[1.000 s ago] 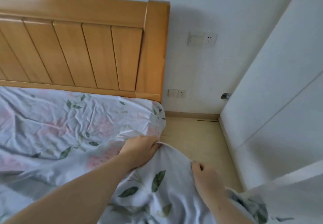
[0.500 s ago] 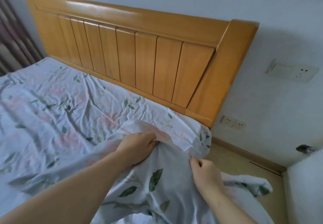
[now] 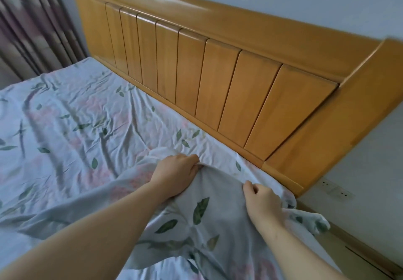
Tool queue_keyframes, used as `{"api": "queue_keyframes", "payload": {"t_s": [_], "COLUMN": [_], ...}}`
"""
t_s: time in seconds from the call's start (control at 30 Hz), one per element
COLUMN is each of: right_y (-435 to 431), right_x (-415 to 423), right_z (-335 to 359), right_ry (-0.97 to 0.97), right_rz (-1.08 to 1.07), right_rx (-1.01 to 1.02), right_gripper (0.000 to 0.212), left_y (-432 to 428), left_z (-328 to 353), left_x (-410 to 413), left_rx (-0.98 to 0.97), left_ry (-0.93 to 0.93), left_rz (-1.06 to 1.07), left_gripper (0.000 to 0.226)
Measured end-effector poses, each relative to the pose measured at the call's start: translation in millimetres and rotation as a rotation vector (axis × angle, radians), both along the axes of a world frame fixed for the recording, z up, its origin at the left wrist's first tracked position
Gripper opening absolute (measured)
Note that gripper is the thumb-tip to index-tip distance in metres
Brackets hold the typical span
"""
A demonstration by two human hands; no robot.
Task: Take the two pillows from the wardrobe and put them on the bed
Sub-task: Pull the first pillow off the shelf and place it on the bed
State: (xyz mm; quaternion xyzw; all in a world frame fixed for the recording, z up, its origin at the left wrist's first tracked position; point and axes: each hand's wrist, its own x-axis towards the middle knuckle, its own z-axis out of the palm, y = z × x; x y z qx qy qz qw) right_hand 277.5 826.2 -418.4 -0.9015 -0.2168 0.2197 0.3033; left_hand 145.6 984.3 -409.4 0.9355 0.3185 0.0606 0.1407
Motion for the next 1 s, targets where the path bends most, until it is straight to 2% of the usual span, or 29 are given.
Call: {"api": "queue_keyframes", "payload": {"t_s": [0.5,0.6,0.77,0.83,0.93,1.0], "right_y": [177.3,218.8,275.5,292.8,307.6,306.5], "right_x": [86.5,89.9,82.3,77.4,68.8,67.1], "right_z": [-10.4,-11.5,-20.5,-27.8,-53.2,-76.5], "right_ry": [0.058,0.075,0.003,-0.030,-0.080,-0.096], "right_rz": [0.150,0.152,0.171,0.223,0.435,0.547], "right_rx": [0.142,0.177,0.235,0.270,0.185,0.049], "right_gripper": [0.042,0.040,0.038,0.038,0.028,0.018], "left_y": [148.6,184.1,223.9,234.1,236.4,225.1], "left_z": [6.0,2.4,-7.3,-20.6,-61.7,-101.2], "left_x": [73.6,80.1,84.5,84.3,81.4,77.9], "left_rx": [0.305,0.389,0.365,0.295,-0.129,-0.381], "left_ry": [0.002,-0.009,-0.026,-0.047,0.059,0.114], "left_rz": [0.162,0.224,0.430,0.590,0.800,0.765], "left_gripper": [0.029,0.039,0.019,0.027,0.048,0.060]}}
